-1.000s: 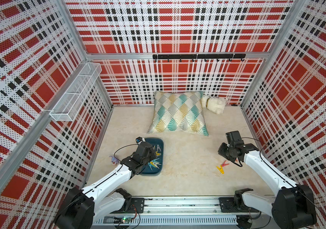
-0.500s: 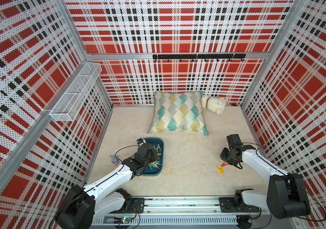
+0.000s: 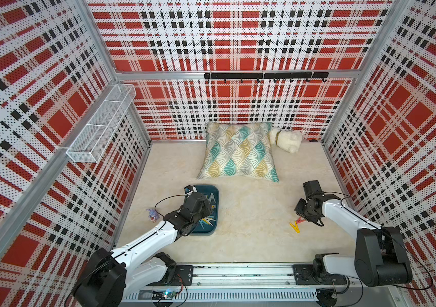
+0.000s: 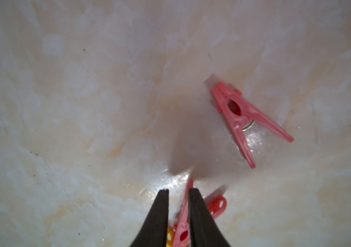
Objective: Put the clothespins into the storage box
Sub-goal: Pick up the clothespin from the center of the board.
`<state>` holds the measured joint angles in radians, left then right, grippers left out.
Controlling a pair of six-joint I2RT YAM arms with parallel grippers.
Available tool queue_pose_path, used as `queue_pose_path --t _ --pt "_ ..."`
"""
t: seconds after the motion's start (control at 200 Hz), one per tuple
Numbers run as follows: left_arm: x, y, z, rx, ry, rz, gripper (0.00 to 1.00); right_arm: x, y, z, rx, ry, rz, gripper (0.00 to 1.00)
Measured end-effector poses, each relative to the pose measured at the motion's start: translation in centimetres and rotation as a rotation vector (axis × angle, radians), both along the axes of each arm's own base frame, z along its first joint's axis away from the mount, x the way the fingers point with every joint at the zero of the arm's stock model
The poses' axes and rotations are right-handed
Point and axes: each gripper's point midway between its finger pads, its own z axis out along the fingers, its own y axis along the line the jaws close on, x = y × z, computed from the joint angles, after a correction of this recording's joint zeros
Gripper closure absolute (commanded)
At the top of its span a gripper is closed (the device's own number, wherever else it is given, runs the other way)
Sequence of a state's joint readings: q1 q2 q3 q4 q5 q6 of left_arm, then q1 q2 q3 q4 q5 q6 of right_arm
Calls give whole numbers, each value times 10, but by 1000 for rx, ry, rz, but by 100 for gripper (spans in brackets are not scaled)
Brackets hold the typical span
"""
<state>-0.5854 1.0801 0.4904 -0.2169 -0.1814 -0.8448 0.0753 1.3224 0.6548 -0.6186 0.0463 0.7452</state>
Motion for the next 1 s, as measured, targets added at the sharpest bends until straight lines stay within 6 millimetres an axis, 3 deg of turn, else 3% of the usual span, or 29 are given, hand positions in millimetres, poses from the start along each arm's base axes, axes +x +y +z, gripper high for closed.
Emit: queue_pose_path --t 0.601,0.852,1.002 --pt "3 -16 7 -21 -13 -33 41 20 -2 -3 3 -68 1 80" --pt "5 -20 12 -30 -22 -37 41 12 -1 -11 15 -48 1 80" --pt "4 -22 10 -27 -17 -42 41 12 0 -11 20 -47 2 87"
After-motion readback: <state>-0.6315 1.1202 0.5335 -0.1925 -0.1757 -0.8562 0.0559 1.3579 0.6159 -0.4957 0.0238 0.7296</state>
